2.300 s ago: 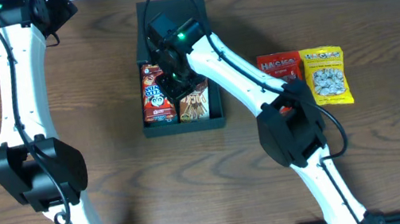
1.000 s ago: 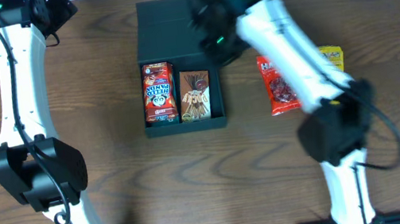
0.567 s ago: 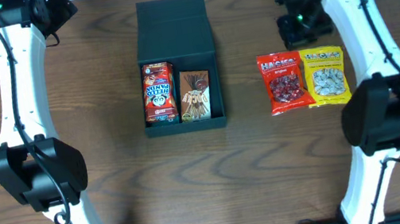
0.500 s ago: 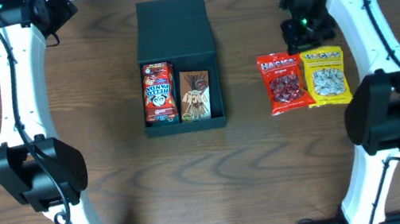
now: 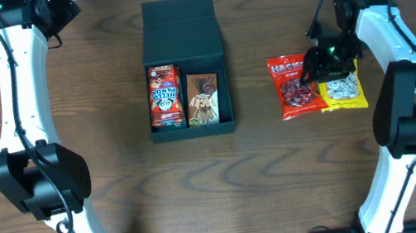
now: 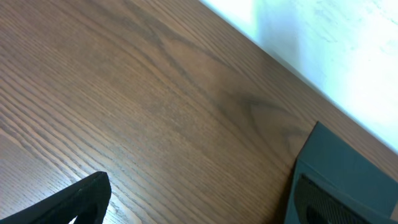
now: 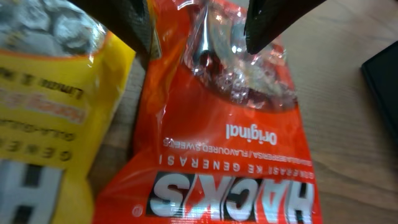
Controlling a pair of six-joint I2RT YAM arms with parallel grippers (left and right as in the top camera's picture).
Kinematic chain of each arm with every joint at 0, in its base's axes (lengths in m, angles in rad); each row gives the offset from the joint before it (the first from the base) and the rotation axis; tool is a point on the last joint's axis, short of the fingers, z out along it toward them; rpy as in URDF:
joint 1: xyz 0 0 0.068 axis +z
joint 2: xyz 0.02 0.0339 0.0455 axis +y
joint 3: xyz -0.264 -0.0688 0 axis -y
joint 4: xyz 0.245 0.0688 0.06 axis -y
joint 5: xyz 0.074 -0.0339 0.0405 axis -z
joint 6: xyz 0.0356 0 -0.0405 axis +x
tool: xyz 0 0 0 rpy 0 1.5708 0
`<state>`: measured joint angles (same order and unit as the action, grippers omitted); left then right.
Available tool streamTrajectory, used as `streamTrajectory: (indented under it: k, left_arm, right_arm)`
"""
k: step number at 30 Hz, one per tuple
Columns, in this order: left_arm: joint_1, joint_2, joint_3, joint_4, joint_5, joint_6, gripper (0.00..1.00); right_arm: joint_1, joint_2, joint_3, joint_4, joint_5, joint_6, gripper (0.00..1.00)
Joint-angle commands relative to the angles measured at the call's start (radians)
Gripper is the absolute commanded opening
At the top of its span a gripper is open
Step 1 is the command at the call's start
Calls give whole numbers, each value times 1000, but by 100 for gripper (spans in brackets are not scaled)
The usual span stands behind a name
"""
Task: Pack container
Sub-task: 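Grasp the red Hacks candy bag top with the right gripper, then carry the red bag into the black box's right compartment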
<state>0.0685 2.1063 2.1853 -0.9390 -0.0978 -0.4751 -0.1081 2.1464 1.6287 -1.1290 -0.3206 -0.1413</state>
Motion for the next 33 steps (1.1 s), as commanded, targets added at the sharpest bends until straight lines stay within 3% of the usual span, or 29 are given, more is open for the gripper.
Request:
streamTrajectory:
  k: [1, 4, 7, 12, 23, 33]
  left_arm:
    - [4, -1, -4, -2, -17, -12, 96]
    - [4, -1, -4, -2, -17, -12, 95]
    - [4, -1, -4, -3, -17, -12, 95]
    - [4, -1, -4, -3, -17, -12, 95]
    - [4, -1, -4, -3, -17, -12, 95]
    - [4, -1, -4, -3, -17, -12, 95]
  right_arm:
    - [1, 3, -38, 32, -28, 0, 49]
    - [1, 3, -68, 66, -29, 13, 37]
    - [5, 3, -90, 89, -40, 13, 33]
    - [5, 3, -96, 101, -52, 33, 2]
    - [5, 2, -24, 108, -332, 67, 1]
    - [84, 2, 249, 16, -575, 150, 1]
